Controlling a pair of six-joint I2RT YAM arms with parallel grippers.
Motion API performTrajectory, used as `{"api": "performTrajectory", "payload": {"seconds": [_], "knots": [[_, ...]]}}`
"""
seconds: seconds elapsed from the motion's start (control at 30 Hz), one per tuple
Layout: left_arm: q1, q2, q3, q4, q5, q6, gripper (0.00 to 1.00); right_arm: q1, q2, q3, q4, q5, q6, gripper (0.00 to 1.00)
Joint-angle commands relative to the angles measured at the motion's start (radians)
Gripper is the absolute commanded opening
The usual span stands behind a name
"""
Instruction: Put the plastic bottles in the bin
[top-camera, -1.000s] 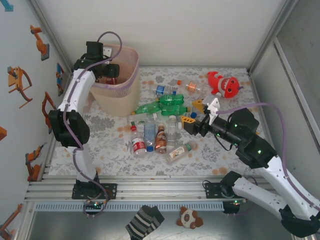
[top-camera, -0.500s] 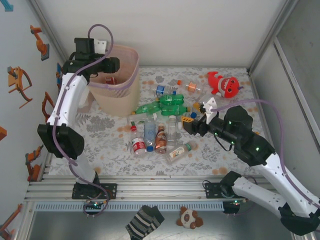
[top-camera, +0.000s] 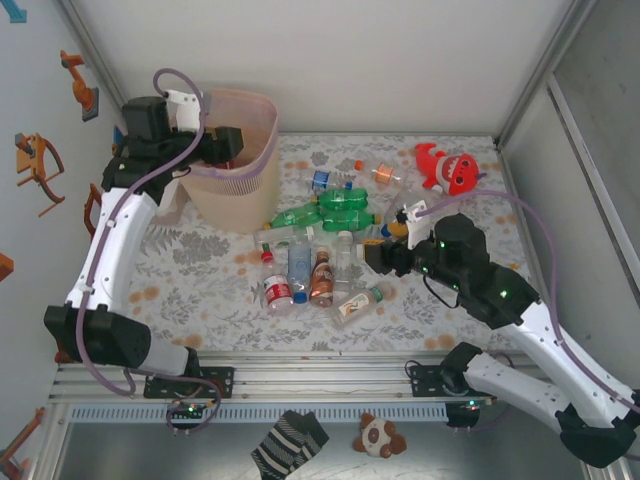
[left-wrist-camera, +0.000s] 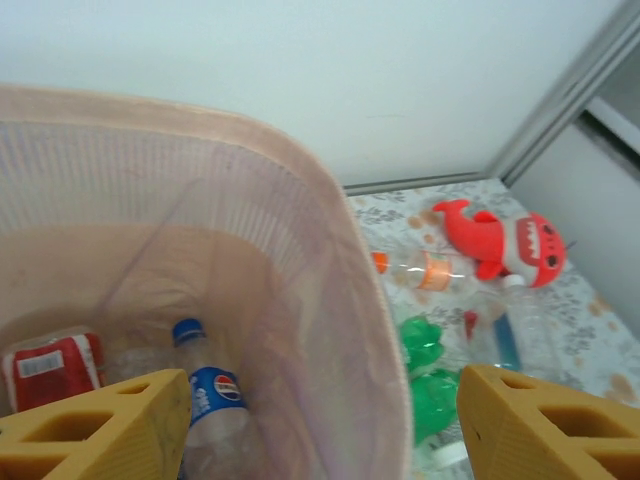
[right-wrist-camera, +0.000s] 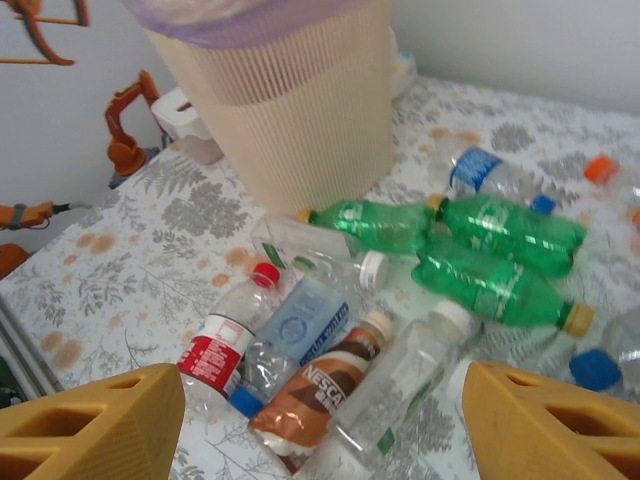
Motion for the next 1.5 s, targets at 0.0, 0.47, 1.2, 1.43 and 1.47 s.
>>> {"api": "performTrajectory", "payload": {"seconds": [0.0, 0.47, 1.2, 1.43, 1.47], "knots": [[0.0, -0.066, -0.043, 0.094, 0.08, -0.06, 0.7, 0.007, -0.012, -0.024, -0.055, 0.085, 0.204, 0.73], [-0.002, -0.184, -0.186, 0.116, 0.085, -0.094, 0.7, 0.007, 0.135, -0.024, -0.415, 0.193, 0.938, 0.74], [-0.009, -0.292, -0.311, 0.154, 0.085, -0.147, 0.7, -0.027, 0.396, -0.174, -0.192, 0.108, 1.398, 0.66], [-0.011, -0.302, -0.31, 0.154, 0.082, -0.158, 0.7, -0.053, 0.526, -0.185, -0.101, 0.033, 1.399, 0.66], [-0.011, -0.306, -0.311, 0.155, 0.081, -0.159, 0.7, -0.058, 0.538, -0.189, -0.092, 0.025, 1.402, 0.66]]}}
